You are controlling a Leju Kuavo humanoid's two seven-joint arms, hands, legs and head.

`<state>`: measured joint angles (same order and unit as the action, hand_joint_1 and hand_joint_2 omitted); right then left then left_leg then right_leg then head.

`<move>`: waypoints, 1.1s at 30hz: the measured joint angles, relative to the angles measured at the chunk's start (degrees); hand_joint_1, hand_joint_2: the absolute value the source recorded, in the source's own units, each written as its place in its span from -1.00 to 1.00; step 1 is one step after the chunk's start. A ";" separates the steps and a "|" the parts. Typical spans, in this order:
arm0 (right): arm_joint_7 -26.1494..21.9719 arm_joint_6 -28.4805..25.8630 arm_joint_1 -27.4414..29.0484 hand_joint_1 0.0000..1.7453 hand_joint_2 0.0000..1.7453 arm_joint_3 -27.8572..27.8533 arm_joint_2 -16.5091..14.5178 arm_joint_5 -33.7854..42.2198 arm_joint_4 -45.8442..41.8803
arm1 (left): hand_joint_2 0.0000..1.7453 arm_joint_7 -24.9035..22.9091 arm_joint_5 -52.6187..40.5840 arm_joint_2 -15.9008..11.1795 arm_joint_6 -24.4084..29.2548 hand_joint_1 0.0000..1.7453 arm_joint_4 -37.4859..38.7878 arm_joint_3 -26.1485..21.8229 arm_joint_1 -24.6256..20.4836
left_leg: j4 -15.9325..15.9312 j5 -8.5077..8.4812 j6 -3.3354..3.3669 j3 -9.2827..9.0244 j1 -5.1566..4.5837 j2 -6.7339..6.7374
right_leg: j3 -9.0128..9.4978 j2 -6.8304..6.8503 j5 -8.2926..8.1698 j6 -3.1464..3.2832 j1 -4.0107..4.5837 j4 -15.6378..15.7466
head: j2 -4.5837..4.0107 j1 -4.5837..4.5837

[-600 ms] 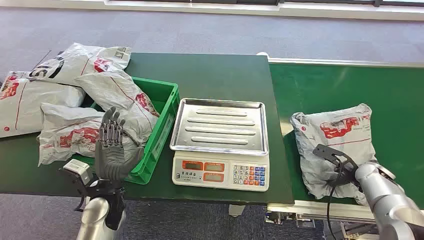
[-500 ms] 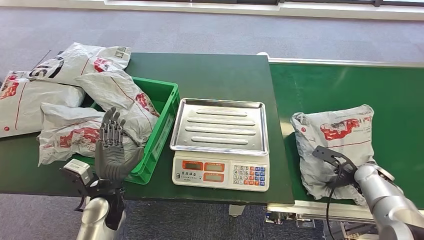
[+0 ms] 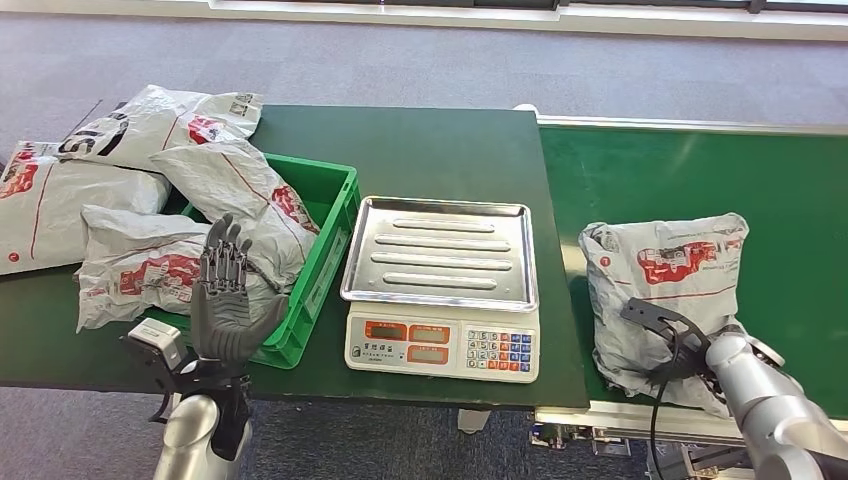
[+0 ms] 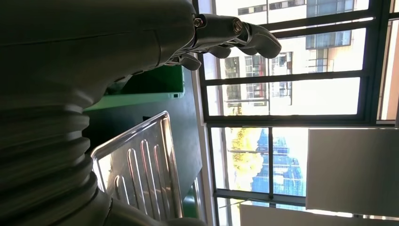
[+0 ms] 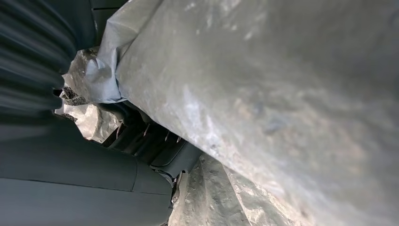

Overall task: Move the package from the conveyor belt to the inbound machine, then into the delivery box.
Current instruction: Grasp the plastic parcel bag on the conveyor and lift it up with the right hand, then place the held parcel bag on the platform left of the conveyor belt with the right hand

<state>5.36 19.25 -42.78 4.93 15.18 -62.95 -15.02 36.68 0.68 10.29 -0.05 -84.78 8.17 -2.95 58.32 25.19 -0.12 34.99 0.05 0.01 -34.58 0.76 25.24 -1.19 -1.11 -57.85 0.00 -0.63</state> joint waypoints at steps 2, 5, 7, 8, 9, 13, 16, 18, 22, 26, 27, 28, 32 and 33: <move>-0.79 0.10 -0.01 1.00 1.00 -0.04 -0.03 0.45 0.00 | 1.00 0.09 0.00 -0.05 0.13 -1.00 0.04 0.13 0.02 | 0.00 0.00 0.00 0.01 0.00 0.00 | 0.00 0.00 0.00 0.00 0.00 0.00 | 0.00 0.00; -5.69 1.27 -0.04 1.00 1.00 -0.82 -0.05 3.60 -0.03 | 1.00 0.49 0.01 -0.17 0.47 -1.00 0.07 0.22 0.17 | 0.00 0.00 -0.01 0.03 0.00 0.00 | 0.00 -0.01 0.00 0.00 0.00 0.00 | 0.00 -0.02; -13.04 3.26 -0.17 1.00 1.00 -2.50 -0.10 8.49 -0.31 | 1.00 1.08 -0.04 -0.33 0.96 -1.00 -0.07 0.22 0.62 | 0.00 0.01 -0.02 0.06 0.00 0.00 | -0.02 -0.02 -0.01 0.00 0.00 -0.01 | 0.00 -0.01; -17.35 4.85 -0.38 1.00 1.00 -3.66 -0.16 11.54 -0.72 | 1.00 1.41 -0.09 -0.42 1.31 -1.00 -0.32 0.22 1.02 | -0.01 0.01 -0.02 0.08 0.00 0.01 | -0.04 -0.02 -0.02 0.00 0.00 -0.02 | 0.00 -0.01; -21.55 6.76 -0.79 1.00 1.00 -4.96 -0.27 14.76 -1.33 | 1.00 1.70 -0.17 -0.49 1.65 -1.00 -0.72 0.22 1.50 | -0.01 0.00 -0.03 0.10 0.00 0.01 | -0.07 -0.02 -0.02 0.01 0.00 -0.02 | 0.00 -0.01; -34.31 13.56 -4.77 1.00 1.00 -11.40 -1.38 28.70 -6.00 | 1.00 2.22 -0.66 -0.63 2.64 -1.00 -2.93 0.12 3.28 | -0.01 -0.05 -0.05 0.16 0.00 0.02 | -0.16 -0.04 -0.04 0.01 0.01 -0.04 | 0.00 0.00; -38.23 14.55 -7.08 1.00 1.00 -15.14 -2.67 41.00 -12.70 | 1.00 2.35 -1.10 -0.63 3.09 -1.00 -4.02 0.09 3.71 | -0.01 -0.09 -0.04 0.16 0.02 -0.15 | -0.12 0.11 -0.02 0.01 0.03 -0.04 | -0.01 -0.01; -39.23 14.55 -7.29 1.00 1.00 -15.82 -3.43 48.15 -18.24 | 1.00 2.63 -1.26 -0.64 3.54 -1.00 -4.21 0.08 3.72 | -0.01 -0.09 -0.05 0.17 0.03 -0.21 | -0.10 0.15 -0.01 0.01 0.03 -0.04 | -0.01 -0.02; -40.14 14.55 -7.18 1.00 1.00 -15.84 -5.46 54.53 -27.85 | 1.00 2.86 -0.78 -0.69 4.67 -1.00 -3.53 0.07 1.72 | -0.01 -0.08 -0.07 0.17 0.02 0.00 | -0.17 -0.06 -0.02 0.01 0.03 -0.04 | -0.01 -0.01; -38.68 14.55 -7.09 1.00 1.00 -14.52 -7.45 55.69 -33.95 | 1.00 2.87 0.39 -0.71 5.22 -1.00 -1.23 0.10 -1.86 | -0.01 -0.09 -0.09 0.13 0.02 0.07 | -0.18 -0.10 -0.05 0.05 0.04 -0.04 | -0.01 -0.01; -37.97 14.55 -7.07 1.00 1.00 -13.78 -7.69 55.65 -34.96 | 1.00 2.93 0.53 -0.72 5.23 -1.00 -0.82 0.11 -2.32 | -0.01 -0.10 -0.10 0.12 0.03 0.09 | -0.18 -0.12 -0.06 0.06 0.04 -0.04 | 0.00 -0.01; -37.25 14.55 -7.05 1.00 1.00 -12.89 -7.86 55.33 -35.71 | 1.00 2.98 0.56 -0.74 5.24 -1.00 -0.55 0.12 -2.60 | -0.01 -0.10 -0.11 0.12 0.03 0.11 | -0.18 -0.14 -0.07 0.07 0.04 -0.04 | 0.00 -0.01; -31.53 14.46 -7.82 1.00 1.00 -6.41 -9.62 50.00 -36.19 | 1.00 3.11 -0.27 -0.79 5.15 -1.00 -0.54 0.15 -2.83 | -0.07 -0.09 -0.14 0.14 0.07 0.31 | -0.19 -0.38 -0.10 0.11 0.07 -0.09 | 0.00 -0.03; -29.73 14.39 -8.48 1.00 1.00 -3.75 -10.78 48.32 -35.36 | 1.00 3.11 -0.61 -0.81 5.09 -1.00 -0.72 0.15 -2.82 | -0.08 -0.07 -0.17 0.11 0.07 0.46 | -0.24 -0.53 -0.13 0.14 0.07 -0.10 | 0.00 -0.03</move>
<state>-24.37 33.64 -51.26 1.18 4.40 -14.63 -50.38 39.79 0.07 9.48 5.03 -85.50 8.32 -5.77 58.23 25.12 -0.29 35.10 0.12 0.47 -34.82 0.22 25.12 -1.05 -1.03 -57.95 0.00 -0.67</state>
